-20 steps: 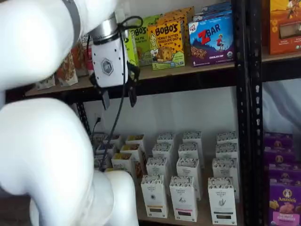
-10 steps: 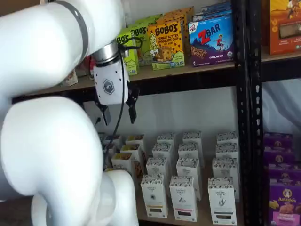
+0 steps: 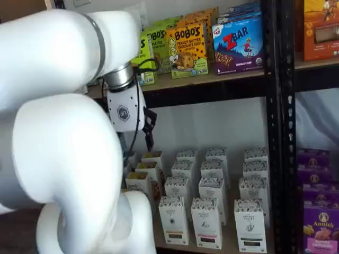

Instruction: Pick up the white box with a yellow strip in the middle, on the bottom shelf, the fourth box from the left

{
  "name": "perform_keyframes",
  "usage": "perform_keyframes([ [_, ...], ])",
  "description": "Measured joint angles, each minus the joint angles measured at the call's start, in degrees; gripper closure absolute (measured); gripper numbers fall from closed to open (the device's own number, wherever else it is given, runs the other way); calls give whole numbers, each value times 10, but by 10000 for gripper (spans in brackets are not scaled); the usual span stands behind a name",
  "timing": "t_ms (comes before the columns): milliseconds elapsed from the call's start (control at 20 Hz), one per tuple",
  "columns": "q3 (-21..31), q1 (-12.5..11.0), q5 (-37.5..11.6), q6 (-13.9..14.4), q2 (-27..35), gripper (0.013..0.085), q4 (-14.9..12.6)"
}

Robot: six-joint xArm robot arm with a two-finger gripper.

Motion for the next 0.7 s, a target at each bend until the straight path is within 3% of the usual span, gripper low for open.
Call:
perform_keyframes([
  [200,23,19,-50,24,19,130,-19],
  [700,45,41,-145,52,83,130,-23],
])
